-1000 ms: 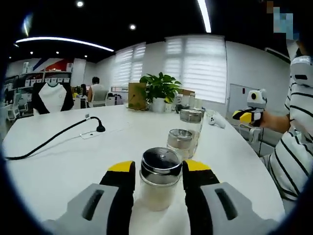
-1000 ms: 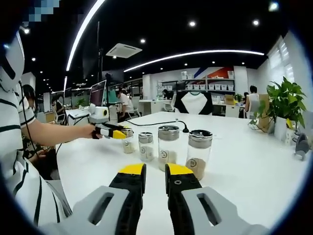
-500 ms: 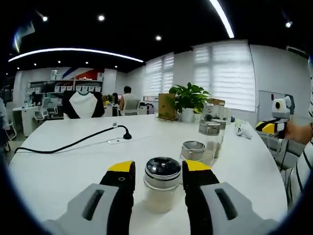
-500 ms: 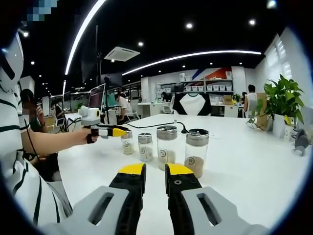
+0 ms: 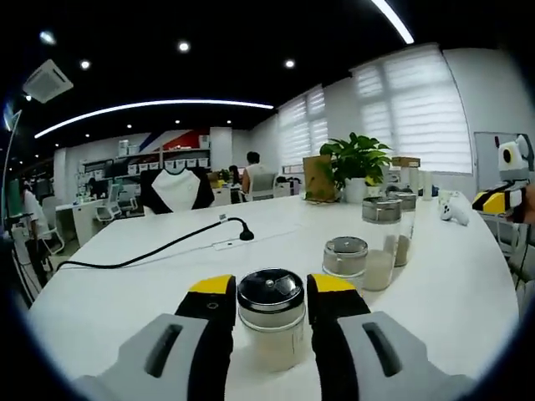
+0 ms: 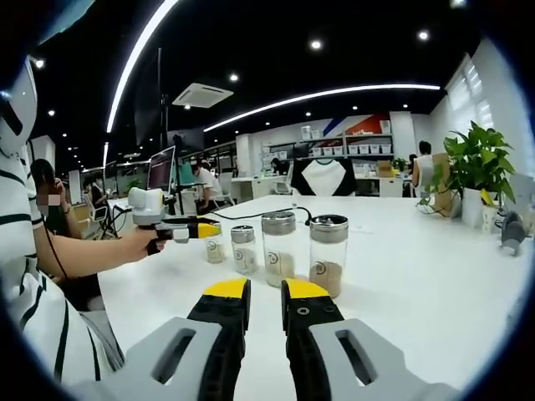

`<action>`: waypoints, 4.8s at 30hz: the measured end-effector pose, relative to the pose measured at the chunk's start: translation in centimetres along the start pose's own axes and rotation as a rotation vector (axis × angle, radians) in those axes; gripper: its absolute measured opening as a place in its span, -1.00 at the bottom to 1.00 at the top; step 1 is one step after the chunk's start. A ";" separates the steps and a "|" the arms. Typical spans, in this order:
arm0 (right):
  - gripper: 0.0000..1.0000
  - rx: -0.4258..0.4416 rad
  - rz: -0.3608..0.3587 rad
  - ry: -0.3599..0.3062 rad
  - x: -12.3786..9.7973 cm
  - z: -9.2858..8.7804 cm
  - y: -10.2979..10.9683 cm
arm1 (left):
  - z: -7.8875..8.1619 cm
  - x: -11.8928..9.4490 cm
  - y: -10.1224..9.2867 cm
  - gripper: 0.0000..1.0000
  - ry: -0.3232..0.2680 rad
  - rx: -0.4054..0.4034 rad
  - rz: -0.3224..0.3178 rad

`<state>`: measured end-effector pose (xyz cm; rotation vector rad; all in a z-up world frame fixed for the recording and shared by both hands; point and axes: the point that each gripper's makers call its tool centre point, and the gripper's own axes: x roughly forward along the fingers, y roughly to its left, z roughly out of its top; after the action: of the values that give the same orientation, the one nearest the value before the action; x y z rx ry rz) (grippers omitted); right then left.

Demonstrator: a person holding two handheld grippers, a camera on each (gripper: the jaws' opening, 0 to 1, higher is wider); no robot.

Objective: Rotate the seasoning bottle until the label or dispensing opening points toward the visible target arrow and the bottle remains upright within the marked orientation range

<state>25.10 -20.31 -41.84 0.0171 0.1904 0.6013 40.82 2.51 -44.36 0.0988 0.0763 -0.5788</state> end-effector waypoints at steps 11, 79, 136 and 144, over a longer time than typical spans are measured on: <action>-0.76 0.014 0.000 -0.008 0.1 0.0 -0.3 | 0.1 0.0 -0.3 -0.33 0.009 -0.018 -0.083; -0.57 0.000 0.034 -0.101 0.1 2.7 -0.5 | 3.0 -3.7 -0.6 -0.06 -0.046 -0.115 -0.301; 0.99 -0.131 -0.238 -0.158 0.5 4.5 -7.1 | 6.5 -13.7 2.2 1.00 -0.168 -0.023 0.099; 1.00 -0.132 -0.215 -0.196 1.1 4.3 -6.9 | 7.4 -13.7 2.1 1.00 -0.252 0.071 0.110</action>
<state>30.61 -25.21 -38.24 -0.0712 -0.0381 0.3933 30.87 10.84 -35.51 0.0978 -0.1940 -0.4801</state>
